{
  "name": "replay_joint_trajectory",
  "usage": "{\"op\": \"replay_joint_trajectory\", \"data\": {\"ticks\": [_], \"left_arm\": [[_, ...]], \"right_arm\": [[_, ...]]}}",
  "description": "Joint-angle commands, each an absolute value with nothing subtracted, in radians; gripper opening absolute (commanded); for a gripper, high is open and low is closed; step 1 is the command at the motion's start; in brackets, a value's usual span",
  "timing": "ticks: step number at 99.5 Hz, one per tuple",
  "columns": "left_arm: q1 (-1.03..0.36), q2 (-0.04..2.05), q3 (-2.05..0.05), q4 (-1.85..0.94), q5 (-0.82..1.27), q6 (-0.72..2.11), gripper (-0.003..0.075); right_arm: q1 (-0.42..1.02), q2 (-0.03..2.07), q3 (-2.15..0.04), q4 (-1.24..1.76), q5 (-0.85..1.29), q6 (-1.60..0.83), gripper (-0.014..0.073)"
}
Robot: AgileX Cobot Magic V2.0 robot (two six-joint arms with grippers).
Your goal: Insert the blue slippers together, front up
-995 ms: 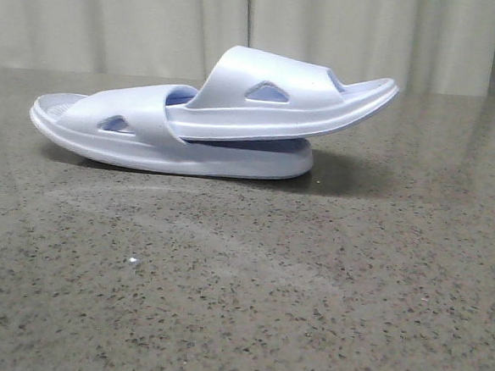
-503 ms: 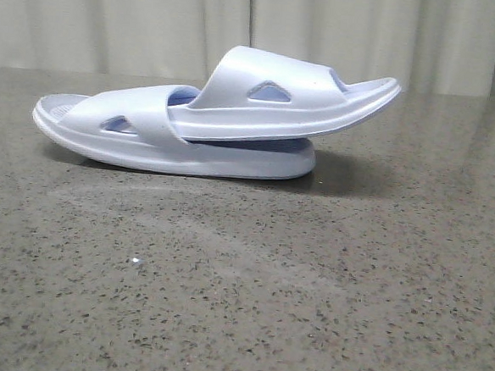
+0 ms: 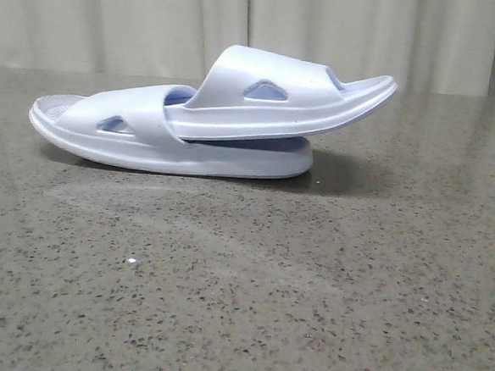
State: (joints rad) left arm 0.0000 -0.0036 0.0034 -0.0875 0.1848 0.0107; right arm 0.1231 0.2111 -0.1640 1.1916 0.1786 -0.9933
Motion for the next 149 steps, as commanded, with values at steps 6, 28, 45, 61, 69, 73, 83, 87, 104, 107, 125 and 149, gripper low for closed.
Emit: {"op": "replay_joint_trajectory", "data": {"ticks": [6,28,45,61,69,73,83,87,104,107,125,149], "left_arm": [[0.006,-0.032,0.012,-0.077,0.127,0.000,0.0015],[0.006,-0.032,0.012,-0.082,0.126,0.000,0.0015],[0.006,-0.032,0.012,-0.082,0.127,0.000,0.0015],[0.006,-0.032,0.012,-0.082,0.127,0.000,0.0015],[0.006,-0.032,0.012,-0.082,0.127,0.000,0.0015],[0.006,-0.032,0.012,-0.082,0.127,0.000,0.0015],[0.006,-0.032,0.012,-0.082,0.127,0.000,0.0015],[0.006,-0.032,0.012,-0.082,0.127,0.000,0.0015],[0.006,-0.032,0.012,-0.082,0.127,0.000,0.0015],[0.006,-0.032,0.012,-0.082,0.127,0.000,0.0015],[0.006,-0.032,0.012,-0.082,0.127,0.000,0.0015],[0.006,-0.032,0.012,-0.082,0.127,0.000,0.0015]], "right_arm": [[0.126,0.215,-0.191,1.206,0.147,-1.001,-0.0078],[0.126,0.215,-0.191,1.206,0.147,-1.001,-0.0078],[0.126,0.215,-0.191,1.206,0.147,-1.001,-0.0078],[0.126,0.215,-0.191,1.206,0.147,-1.001,-0.0078],[0.126,0.215,-0.191,1.206,0.147,-1.001,-0.0078],[0.126,0.215,-0.191,1.206,0.147,-1.001,-0.0078],[0.126,0.215,-0.191,1.206,0.147,-1.001,-0.0078],[0.126,0.215,-0.191,1.206,0.145,-1.001,-0.0078],[0.126,0.223,-0.189,1.027,0.111,-0.967,-0.0078],[0.126,0.226,-0.189,0.929,0.105,-0.905,-0.0078],[0.101,0.254,-0.124,0.216,-0.006,-0.226,-0.0078],[-0.004,0.091,0.031,0.127,-0.015,-0.145,-0.0078]]}}
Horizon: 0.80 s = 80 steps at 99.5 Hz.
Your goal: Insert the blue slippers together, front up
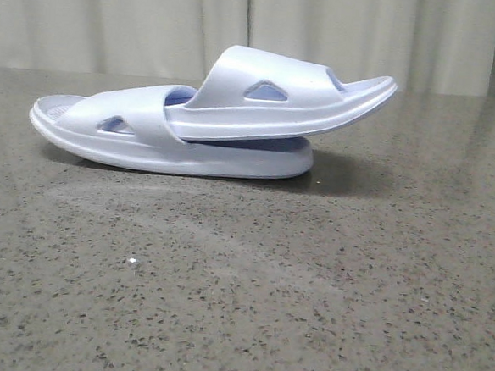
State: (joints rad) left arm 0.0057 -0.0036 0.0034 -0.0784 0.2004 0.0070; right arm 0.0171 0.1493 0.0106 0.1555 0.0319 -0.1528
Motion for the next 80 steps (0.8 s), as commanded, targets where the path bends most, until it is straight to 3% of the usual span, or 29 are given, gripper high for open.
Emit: {"op": "replay_joint_trajectory", "data": {"ticks": [1,22,80], "left_arm": [[0.006,-0.032,0.012,-0.082,0.127,0.000,0.0015],[0.006,-0.032,0.012,-0.082,0.128,0.000,0.0015],[0.006,-0.032,0.012,-0.082,0.132,0.000,0.0015]], "right_arm": [[-0.005,0.079,0.031,0.127,-0.009,-0.145,-0.0078],[-0.022,-0.025,0.031,0.108,0.143,-0.145,-0.0078],[-0.026,-0.024,0.031,0.090,0.145,-0.145,-0.0078]]}}
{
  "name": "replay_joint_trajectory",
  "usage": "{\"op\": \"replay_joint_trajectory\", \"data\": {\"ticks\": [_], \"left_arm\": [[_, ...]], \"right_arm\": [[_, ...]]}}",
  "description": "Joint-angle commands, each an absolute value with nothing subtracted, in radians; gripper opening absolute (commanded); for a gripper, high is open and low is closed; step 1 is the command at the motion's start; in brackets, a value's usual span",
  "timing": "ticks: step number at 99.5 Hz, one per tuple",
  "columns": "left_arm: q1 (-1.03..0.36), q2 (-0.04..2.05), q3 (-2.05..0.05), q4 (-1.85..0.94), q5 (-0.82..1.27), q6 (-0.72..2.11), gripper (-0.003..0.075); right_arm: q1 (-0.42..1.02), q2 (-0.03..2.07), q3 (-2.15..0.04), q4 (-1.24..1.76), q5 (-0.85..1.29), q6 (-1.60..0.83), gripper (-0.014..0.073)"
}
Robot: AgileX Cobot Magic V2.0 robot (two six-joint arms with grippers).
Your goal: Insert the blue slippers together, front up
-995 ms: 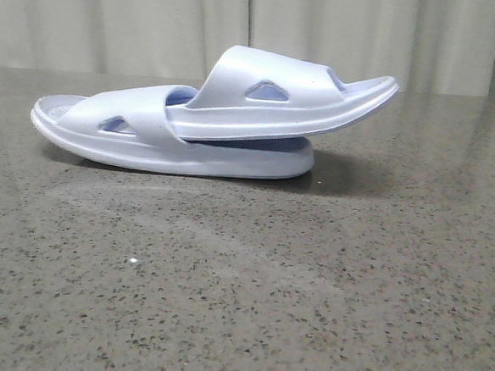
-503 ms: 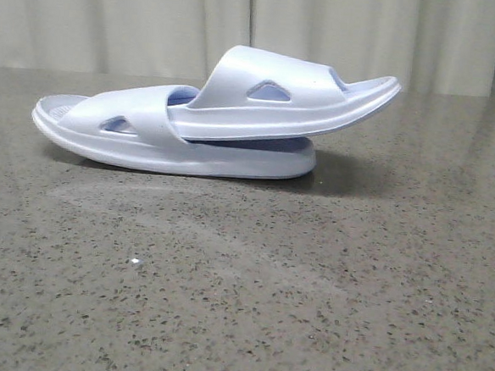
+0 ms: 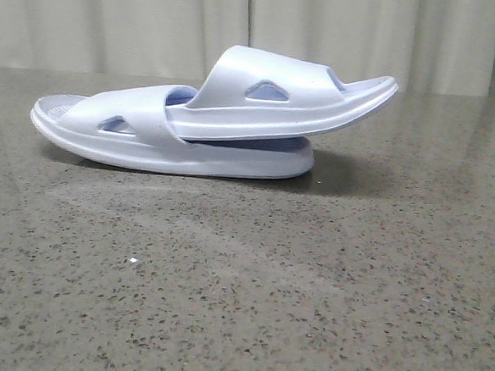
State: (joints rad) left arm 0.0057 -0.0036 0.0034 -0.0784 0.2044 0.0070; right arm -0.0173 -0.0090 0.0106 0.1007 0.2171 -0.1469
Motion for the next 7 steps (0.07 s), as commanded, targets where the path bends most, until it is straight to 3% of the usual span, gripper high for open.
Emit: {"op": "replay_joint_trajectory", "data": {"ticks": [1,7], "left_arm": [[0.006,-0.032,0.012,-0.082,0.132,0.000,0.0015],[0.006,-0.032,0.012,-0.082,0.132,0.000,0.0015]], "right_arm": [[-0.026,-0.024,0.031,0.090,0.145,-0.145,-0.0078],[-0.026,-0.024,0.031,0.090,0.145,-0.145,-0.0078]]}}
